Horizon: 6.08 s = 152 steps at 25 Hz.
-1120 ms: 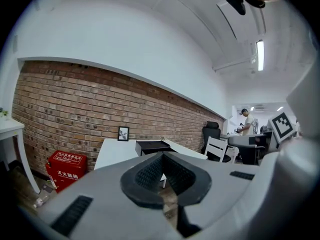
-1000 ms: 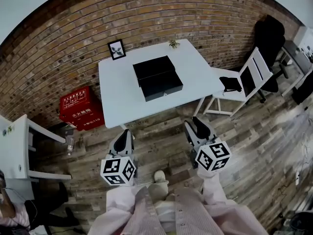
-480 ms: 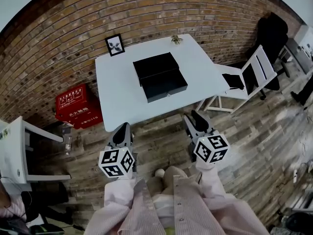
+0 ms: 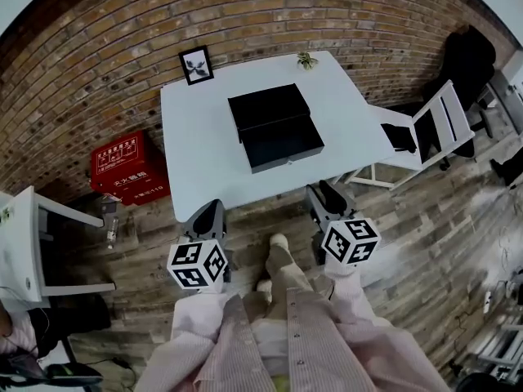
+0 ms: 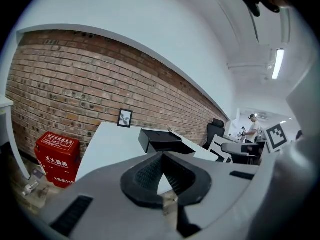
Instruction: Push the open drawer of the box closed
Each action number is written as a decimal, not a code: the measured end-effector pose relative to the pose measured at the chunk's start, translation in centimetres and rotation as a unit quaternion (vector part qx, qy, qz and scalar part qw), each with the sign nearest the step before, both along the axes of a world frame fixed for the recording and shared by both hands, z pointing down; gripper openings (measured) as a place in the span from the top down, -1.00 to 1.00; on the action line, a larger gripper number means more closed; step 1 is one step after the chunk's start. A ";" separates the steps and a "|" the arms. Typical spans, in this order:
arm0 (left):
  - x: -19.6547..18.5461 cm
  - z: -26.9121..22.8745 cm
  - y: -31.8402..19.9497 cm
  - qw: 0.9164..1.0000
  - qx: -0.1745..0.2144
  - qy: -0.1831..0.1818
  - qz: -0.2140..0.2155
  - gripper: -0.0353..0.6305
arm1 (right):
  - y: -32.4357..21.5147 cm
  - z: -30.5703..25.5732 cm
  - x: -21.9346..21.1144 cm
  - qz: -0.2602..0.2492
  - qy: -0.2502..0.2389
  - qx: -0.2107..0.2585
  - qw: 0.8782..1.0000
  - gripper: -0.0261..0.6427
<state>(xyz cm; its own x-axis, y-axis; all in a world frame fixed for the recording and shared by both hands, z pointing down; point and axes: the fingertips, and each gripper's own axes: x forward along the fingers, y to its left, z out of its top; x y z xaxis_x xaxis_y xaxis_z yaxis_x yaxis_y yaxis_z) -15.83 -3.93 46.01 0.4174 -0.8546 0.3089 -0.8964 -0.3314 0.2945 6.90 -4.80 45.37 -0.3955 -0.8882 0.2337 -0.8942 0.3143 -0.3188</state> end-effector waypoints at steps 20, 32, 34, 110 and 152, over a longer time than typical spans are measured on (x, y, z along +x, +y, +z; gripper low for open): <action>2.7 8.1 -9.5 0.990 -0.137 0.006 -0.011 0.91 | -10.3 10.2 -0.3 -0.042 0.009 -0.151 0.988 0.50; 3.5 10.8 -11.6 0.984 -0.177 0.006 -0.033 0.91 | -12.0 13.3 -2.1 -0.076 0.008 -0.207 0.975 0.50; 3.5 11.1 -11.9 0.983 -0.180 0.006 -0.039 0.91 | -12.3 13.7 -2.2 -0.081 0.017 -0.215 0.973 0.50; 3.0 10.7 -17.2 0.983 -0.182 -0.006 -0.007 0.91 | -16.6 13.8 -3.3 -0.066 0.032 -0.253 0.965 0.70; 2.2 10.6 -21.9 0.984 -0.176 -0.018 -0.024 0.91 | -22.3 14.0 -4.6 -0.089 0.026 -0.247 0.965 0.70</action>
<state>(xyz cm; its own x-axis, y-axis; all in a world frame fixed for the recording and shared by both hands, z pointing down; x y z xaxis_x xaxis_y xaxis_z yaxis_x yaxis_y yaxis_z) -13.68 -25.83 56.65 0.3629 -0.7107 0.6027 -0.9205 -0.1726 0.3506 2.33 -27.08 59.33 -0.5070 -0.5823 0.6355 -0.8594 0.2853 -0.4243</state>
